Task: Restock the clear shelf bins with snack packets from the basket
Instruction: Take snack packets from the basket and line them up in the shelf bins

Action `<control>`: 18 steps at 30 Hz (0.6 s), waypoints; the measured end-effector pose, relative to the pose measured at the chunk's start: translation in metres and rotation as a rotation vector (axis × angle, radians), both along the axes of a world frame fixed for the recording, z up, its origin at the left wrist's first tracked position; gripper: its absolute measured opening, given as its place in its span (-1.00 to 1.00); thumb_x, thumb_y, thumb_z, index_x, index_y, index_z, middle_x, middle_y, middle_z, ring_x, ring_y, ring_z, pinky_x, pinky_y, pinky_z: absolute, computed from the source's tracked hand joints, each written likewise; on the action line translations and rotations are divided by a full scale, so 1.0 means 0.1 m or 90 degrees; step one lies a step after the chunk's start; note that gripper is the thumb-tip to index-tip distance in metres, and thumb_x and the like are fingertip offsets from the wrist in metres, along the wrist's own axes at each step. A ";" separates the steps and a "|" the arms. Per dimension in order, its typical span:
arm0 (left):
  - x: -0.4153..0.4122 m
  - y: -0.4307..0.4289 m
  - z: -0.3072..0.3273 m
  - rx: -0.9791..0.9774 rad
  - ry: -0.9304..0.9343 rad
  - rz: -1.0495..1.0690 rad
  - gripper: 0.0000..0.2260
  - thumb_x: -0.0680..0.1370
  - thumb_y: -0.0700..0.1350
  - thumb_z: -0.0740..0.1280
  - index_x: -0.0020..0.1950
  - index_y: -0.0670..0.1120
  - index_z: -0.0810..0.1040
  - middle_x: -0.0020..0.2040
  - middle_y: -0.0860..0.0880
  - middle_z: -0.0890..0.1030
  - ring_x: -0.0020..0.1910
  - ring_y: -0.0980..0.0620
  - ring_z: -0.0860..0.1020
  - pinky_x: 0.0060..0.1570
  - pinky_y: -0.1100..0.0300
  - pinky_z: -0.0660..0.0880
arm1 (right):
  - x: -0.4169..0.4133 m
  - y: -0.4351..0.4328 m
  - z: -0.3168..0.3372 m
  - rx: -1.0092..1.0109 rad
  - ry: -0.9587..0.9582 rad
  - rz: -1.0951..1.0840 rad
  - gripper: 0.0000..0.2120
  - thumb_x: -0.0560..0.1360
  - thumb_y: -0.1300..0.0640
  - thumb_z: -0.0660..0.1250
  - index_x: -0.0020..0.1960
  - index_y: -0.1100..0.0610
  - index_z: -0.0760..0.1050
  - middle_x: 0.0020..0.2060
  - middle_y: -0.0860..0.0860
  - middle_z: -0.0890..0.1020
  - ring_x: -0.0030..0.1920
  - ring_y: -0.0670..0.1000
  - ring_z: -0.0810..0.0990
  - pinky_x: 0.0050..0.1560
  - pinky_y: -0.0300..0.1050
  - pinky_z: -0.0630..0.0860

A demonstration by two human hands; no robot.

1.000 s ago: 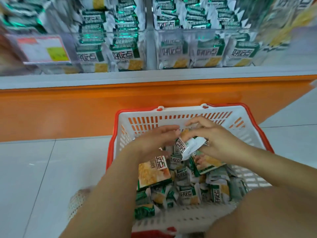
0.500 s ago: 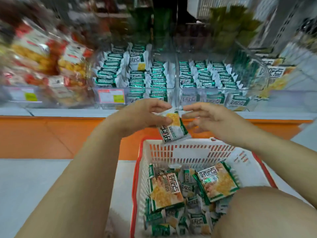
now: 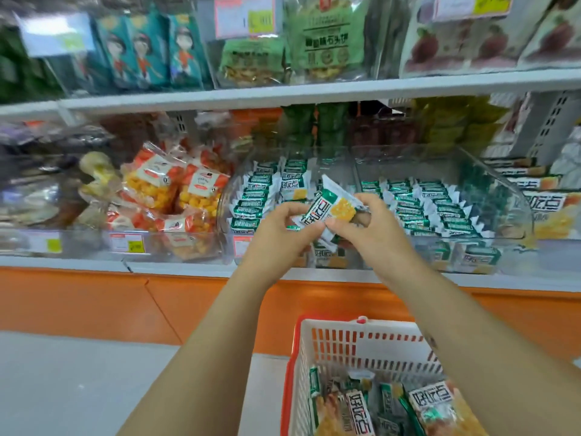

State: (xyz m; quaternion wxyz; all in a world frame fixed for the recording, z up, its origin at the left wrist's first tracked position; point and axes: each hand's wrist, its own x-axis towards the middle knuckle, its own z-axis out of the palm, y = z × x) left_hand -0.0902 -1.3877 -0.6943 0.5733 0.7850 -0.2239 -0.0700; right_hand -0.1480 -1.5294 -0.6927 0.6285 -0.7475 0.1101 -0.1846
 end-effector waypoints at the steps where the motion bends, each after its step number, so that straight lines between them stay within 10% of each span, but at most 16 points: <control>1: 0.05 -0.02 0.02 -0.005 -0.008 0.009 -0.72 0.50 -0.01 0.41 0.17 -0.03 0.50 0.16 -0.06 0.57 0.04 -0.04 0.62 0.05 -0.06 0.57 | 0.04 -0.04 0.05 -0.023 0.001 0.012 -0.64 0.44 0.09 0.44 0.17 0.02 0.39 0.01 -0.01 0.64 0.03 -0.02 0.62 0.10 0.07 0.56; 12: 0.99 -0.33 0.23 0.462 -0.276 0.116 -0.61 0.53 0.03 0.37 0.31 -0.05 0.42 0.17 -0.08 0.57 0.08 -0.08 0.53 -0.06 0.16 0.39 | 0.34 -0.43 -0.10 -0.350 0.042 -0.018 -0.65 0.58 0.15 0.24 0.36 0.04 0.41 0.46 -0.03 0.26 0.47 -0.01 0.18 0.45 -0.07 0.08; 18: 1.40 -0.54 0.19 0.648 -0.338 0.156 -0.61 0.54 0.00 0.36 0.34 0.00 0.40 0.21 -0.12 0.56 0.18 -0.15 0.51 0.10 0.05 0.39 | 0.34 -0.46 -0.23 -0.364 0.030 0.005 -0.70 0.54 0.13 0.31 0.26 -0.02 0.49 0.50 -0.12 0.13 0.49 -0.04 0.13 0.41 -0.09 0.16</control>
